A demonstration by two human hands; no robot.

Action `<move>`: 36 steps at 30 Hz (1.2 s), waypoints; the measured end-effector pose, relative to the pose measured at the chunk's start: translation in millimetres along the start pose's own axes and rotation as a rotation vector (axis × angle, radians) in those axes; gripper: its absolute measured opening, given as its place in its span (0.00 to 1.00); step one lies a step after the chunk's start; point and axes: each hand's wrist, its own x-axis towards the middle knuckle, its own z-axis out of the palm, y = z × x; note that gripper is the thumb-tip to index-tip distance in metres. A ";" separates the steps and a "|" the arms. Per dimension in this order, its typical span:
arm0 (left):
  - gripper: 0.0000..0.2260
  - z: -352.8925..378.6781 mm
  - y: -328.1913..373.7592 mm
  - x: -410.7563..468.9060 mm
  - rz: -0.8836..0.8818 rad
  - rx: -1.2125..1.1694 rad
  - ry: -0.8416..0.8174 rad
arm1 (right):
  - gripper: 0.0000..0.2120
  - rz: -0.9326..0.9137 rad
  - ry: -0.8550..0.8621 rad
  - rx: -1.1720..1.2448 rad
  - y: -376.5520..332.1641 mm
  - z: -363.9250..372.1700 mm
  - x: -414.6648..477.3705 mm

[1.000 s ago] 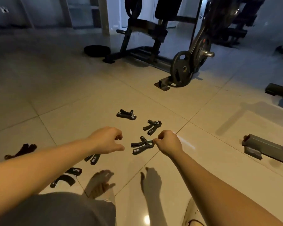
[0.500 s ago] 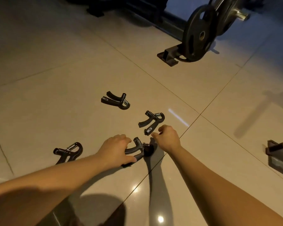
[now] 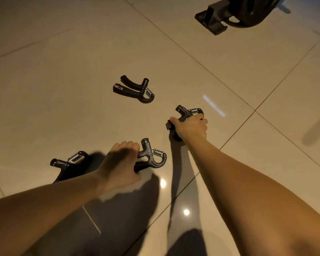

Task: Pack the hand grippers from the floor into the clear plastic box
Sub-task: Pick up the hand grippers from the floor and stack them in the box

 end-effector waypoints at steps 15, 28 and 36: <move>0.24 -17.2 -15.5 -59.0 0.102 -0.014 0.072 | 0.33 -0.115 0.026 -0.195 87.4 -3.7 -69.6; 0.27 -70.0 42.4 -183.1 0.045 -0.048 0.271 | 0.28 -0.343 0.052 -0.097 107.6 -65.3 -206.9; 0.23 -133.4 85.3 -303.5 0.077 0.021 0.375 | 0.20 -0.507 0.152 0.025 138.8 -134.4 -324.8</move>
